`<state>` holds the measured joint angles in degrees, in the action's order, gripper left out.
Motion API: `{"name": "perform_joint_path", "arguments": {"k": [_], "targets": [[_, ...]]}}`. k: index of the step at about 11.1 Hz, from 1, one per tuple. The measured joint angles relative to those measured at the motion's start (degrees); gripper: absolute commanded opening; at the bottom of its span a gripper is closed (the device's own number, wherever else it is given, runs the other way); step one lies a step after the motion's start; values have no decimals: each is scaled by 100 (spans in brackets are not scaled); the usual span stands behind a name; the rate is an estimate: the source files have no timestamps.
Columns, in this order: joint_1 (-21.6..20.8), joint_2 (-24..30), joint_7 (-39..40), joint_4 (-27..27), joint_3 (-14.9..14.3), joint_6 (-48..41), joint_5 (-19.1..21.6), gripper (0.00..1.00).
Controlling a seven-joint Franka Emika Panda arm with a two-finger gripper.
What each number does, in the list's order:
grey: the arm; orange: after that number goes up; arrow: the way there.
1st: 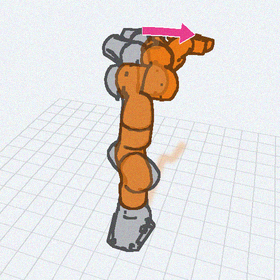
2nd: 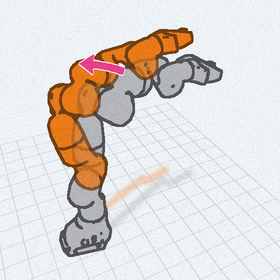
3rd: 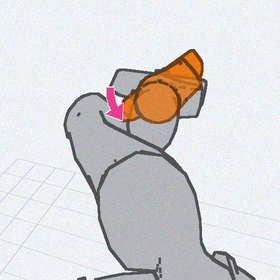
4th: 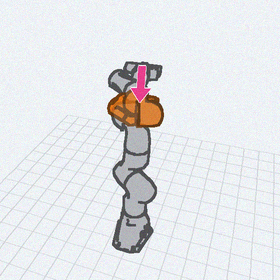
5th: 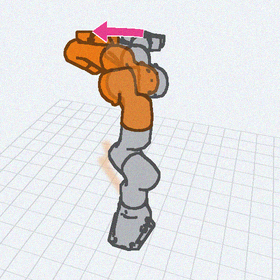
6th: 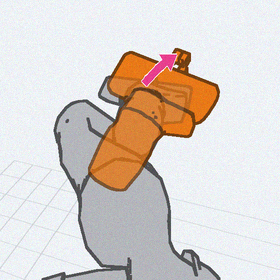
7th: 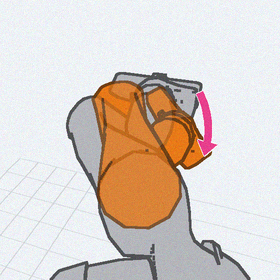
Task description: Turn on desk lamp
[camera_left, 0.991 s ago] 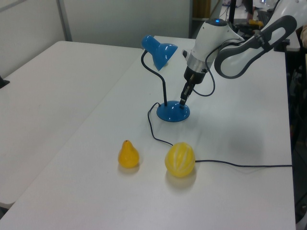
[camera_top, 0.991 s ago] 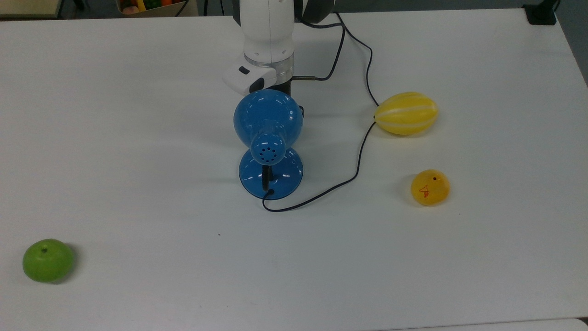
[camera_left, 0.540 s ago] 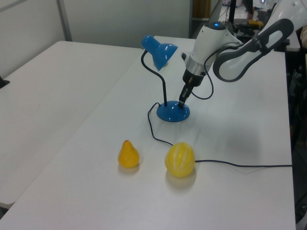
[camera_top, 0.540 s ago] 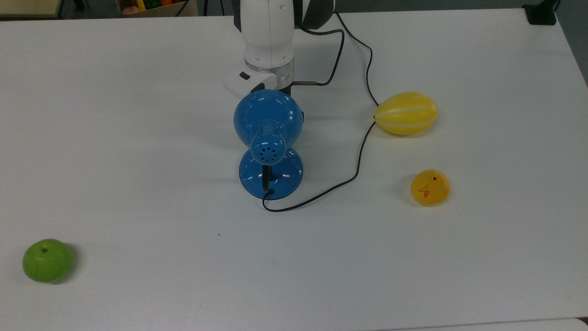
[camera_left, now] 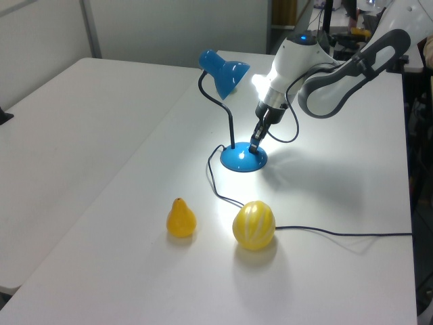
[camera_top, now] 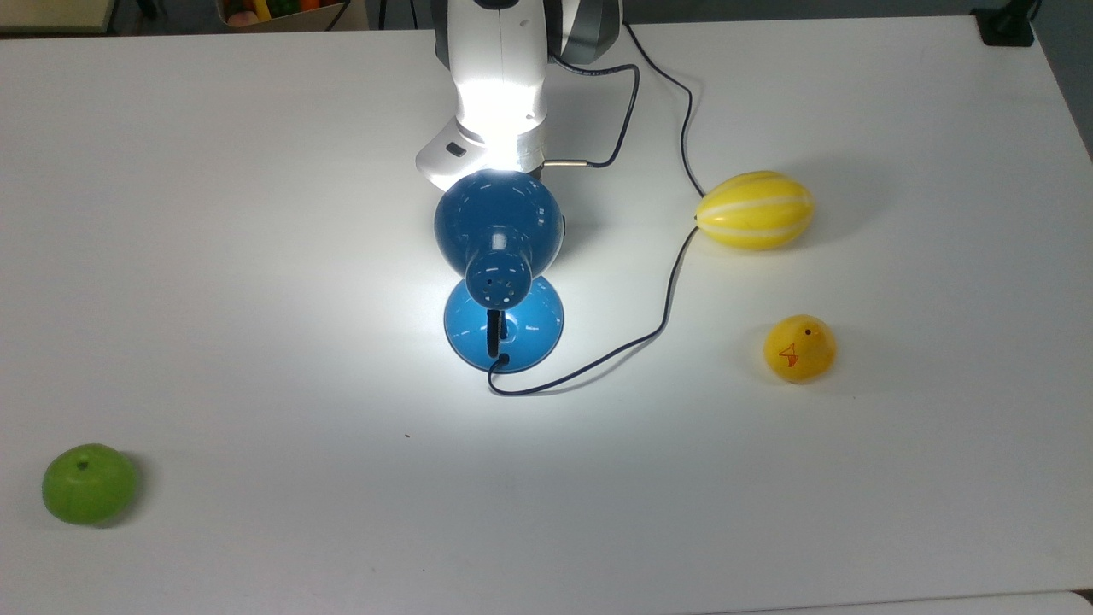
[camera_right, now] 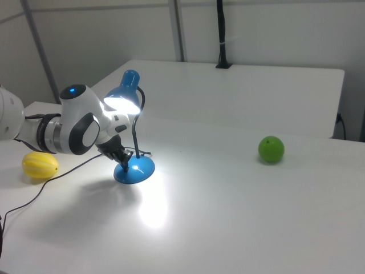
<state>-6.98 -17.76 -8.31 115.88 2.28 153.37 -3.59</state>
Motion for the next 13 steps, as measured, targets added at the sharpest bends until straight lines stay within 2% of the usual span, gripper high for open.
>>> {"name": "perform_joint_path", "arguments": {"k": [7, 10, 13], "targets": [[13, 18, 0, -47, -2, -188, -22, 0], [13, 369, 0, -190, -3, -1309, -47, 0], [15, 1107, 0, -250, -4, -2729, -56, 0]]}}
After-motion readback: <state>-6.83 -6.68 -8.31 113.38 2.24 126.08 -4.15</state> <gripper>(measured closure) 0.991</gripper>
